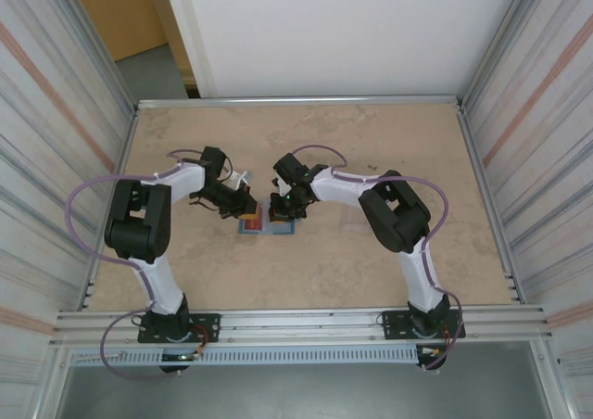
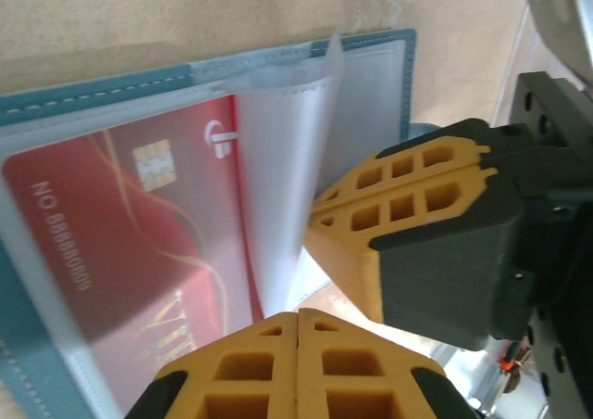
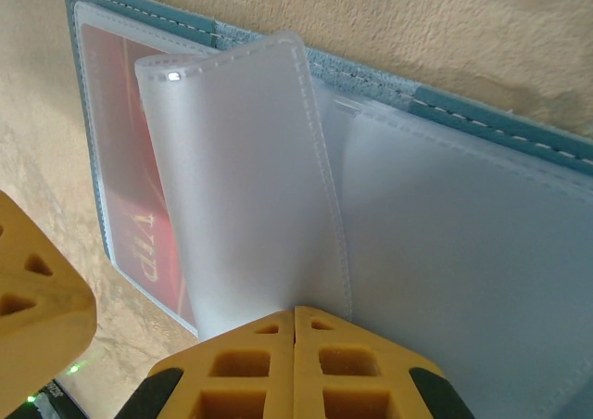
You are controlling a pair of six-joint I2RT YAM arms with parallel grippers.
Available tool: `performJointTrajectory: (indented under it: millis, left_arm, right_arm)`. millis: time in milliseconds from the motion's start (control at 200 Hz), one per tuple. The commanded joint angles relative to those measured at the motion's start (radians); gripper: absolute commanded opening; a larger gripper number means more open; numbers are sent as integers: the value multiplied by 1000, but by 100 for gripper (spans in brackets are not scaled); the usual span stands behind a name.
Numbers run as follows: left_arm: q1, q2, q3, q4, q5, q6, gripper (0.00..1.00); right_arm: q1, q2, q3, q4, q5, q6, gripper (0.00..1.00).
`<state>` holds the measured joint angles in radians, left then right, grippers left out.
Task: Put the credit cards into the card holder
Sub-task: Flip over the card slot on the card holder.
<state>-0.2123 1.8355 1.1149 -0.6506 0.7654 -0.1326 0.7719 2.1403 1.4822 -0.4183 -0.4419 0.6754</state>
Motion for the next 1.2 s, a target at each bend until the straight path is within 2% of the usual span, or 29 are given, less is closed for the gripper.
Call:
performJointTrajectory:
  millis: [0, 306, 591, 817, 1007, 1198]
  left_arm:
    - [-11, 15, 32, -12, 59, -15, 0]
    - [-45, 74, 55, 7, 107, -19, 0]
    - [-51, 125, 63, -27, -36, -1, 0]
    - [-48, 159, 68, -44, -106, 13, 0]
    - [-30, 150, 53, -37, -115, 19, 0]
    - [-28, 142, 46, -32, -109, 19, 0]
  right_arm:
    - [2, 30, 7, -10, 3, -10, 1]
    - [5, 21, -6, -4, 9, -8, 1]
    - [1, 19, 9, -19, 6, -13, 1]
    - [0, 18, 17, -21, 3, -15, 1]
    - [-12, -39, 11, -34, 3, -23, 1]
    - [-77, -79, 7, -25, -34, -27, 1]
